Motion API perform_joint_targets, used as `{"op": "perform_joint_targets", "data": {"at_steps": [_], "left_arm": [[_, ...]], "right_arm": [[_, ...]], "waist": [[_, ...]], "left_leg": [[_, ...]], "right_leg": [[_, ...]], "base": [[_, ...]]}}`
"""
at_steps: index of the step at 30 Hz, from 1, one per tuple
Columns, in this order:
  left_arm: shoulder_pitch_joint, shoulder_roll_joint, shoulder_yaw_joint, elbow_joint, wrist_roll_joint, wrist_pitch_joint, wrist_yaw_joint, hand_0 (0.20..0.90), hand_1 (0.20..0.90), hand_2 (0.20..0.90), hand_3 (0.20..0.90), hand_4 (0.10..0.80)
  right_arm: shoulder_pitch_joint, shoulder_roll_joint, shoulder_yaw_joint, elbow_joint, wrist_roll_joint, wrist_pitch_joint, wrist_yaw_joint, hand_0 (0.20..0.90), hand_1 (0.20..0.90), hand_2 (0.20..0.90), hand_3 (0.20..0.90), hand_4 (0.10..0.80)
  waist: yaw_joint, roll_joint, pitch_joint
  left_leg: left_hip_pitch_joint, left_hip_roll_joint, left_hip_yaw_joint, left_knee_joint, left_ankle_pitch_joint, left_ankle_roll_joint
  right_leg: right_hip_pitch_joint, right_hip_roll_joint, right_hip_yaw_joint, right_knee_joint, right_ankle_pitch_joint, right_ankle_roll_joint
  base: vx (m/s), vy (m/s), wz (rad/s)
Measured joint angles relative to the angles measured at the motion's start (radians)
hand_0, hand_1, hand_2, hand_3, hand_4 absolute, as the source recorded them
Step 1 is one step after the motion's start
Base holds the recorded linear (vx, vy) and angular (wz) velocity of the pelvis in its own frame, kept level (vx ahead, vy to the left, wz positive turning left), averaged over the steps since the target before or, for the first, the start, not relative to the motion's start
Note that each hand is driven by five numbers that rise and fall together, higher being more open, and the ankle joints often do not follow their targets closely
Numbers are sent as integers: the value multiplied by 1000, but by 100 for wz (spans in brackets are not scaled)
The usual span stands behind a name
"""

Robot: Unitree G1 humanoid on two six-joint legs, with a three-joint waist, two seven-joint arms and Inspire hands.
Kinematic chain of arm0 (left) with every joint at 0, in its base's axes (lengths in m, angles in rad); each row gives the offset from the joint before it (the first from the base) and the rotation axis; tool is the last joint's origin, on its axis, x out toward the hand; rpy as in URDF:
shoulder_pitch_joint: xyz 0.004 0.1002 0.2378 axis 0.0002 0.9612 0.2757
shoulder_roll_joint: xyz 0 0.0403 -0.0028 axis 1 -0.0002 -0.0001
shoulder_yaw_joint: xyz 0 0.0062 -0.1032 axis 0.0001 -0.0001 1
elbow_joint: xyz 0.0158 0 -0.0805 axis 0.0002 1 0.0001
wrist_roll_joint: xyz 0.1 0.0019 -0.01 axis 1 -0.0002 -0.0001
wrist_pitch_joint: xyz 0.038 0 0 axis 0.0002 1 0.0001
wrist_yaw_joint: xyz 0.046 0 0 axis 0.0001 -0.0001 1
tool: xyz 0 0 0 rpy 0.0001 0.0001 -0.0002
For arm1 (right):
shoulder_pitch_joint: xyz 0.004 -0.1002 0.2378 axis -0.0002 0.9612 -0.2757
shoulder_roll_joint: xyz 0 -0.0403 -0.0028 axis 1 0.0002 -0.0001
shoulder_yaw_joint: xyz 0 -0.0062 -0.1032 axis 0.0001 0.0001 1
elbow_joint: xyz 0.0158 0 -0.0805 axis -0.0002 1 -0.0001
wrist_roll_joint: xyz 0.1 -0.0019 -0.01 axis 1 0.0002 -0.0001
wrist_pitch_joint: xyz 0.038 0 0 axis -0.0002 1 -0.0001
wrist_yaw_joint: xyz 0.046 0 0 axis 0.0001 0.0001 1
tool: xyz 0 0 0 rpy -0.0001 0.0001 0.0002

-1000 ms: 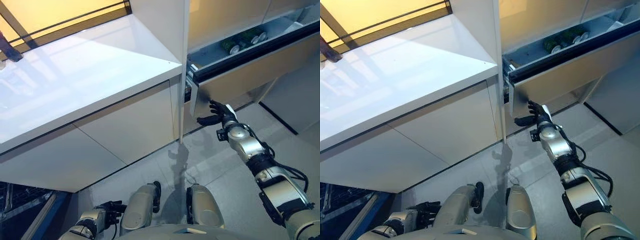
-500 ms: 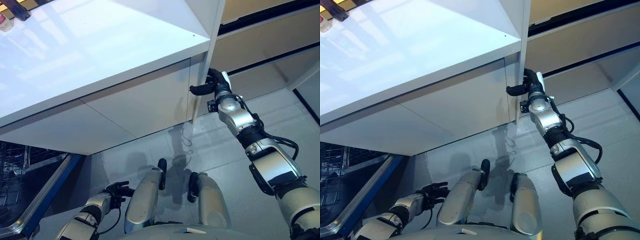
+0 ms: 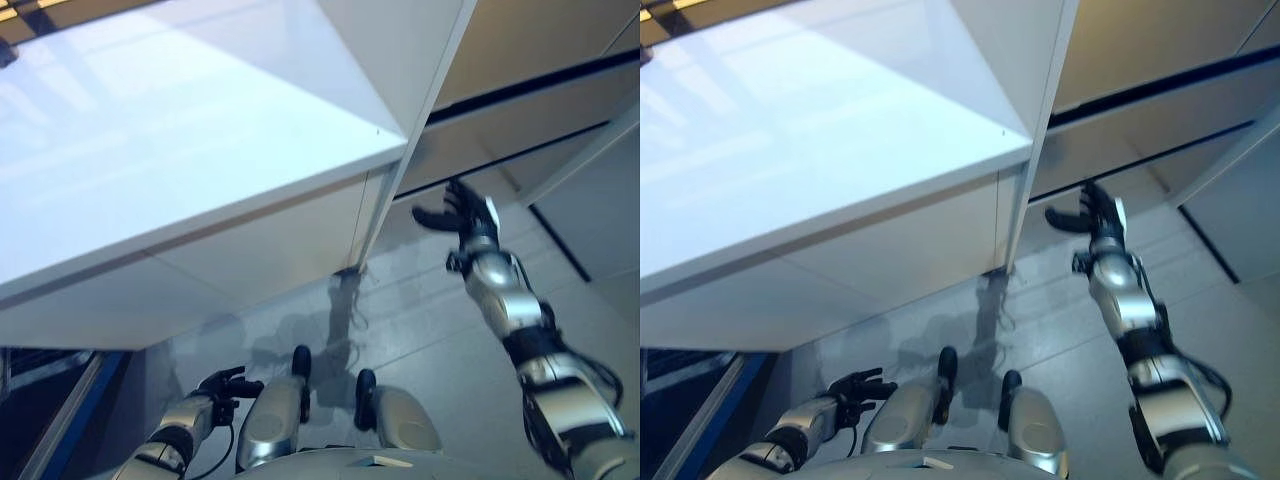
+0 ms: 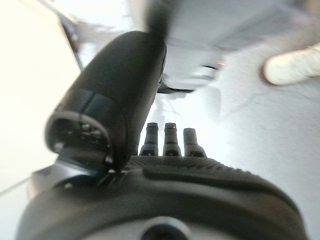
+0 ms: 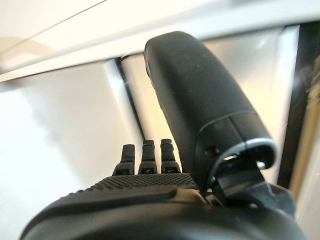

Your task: Put drinks into fridge and close the fridge

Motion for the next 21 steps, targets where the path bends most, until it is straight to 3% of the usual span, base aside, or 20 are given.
{"op": "perform_joint_targets", "data": {"at_steps": [4, 6, 13, 21], "left_arm": [[92, 0, 35, -11, -17, -3, -26, 900, 900, 900, 900, 800], [104, -6, 59, 16, -19, -21, -50, 900, 900, 900, 900, 800], [121, -44, 92, 145, -33, -131, -101, 900, 900, 900, 900, 800], [157, -66, 90, 208, 11, -235, -103, 900, 900, 900, 900, 800]], "right_arm": [[256, 74, -32, 154, -78, -21, 70, 900, 900, 900, 900, 800], [301, 110, -32, 301, -93, -1, 94, 900, 900, 900, 900, 800], [431, 221, -22, 696, -195, 4, 268, 900, 900, 900, 900, 800], [418, 222, -20, 765, -245, 55, 335, 900, 900, 900, 900, 800]], "waist": [[-44, -42, -135], [-48, -49, -172], [-74, -24, -223], [-79, -7, -254]], "left_leg": [[86, 0, 25, -104, 5, 4], [115, 5, 44, -137, 7, 4], [152, 16, 45, -190, 17, -6], [155, 22, 54, -191, 18, -8]], "right_leg": [[92, 9, 22, -144, 35, 14], [124, 15, 33, -194, 54, 15], [156, 30, 44, -250, 71, 7], [150, 35, 51, -249, 71, 7]], "base": [[-64, 46, -18], [-58, 22, -22], [-23, 15, -6], [-1, 17, -3]]}}
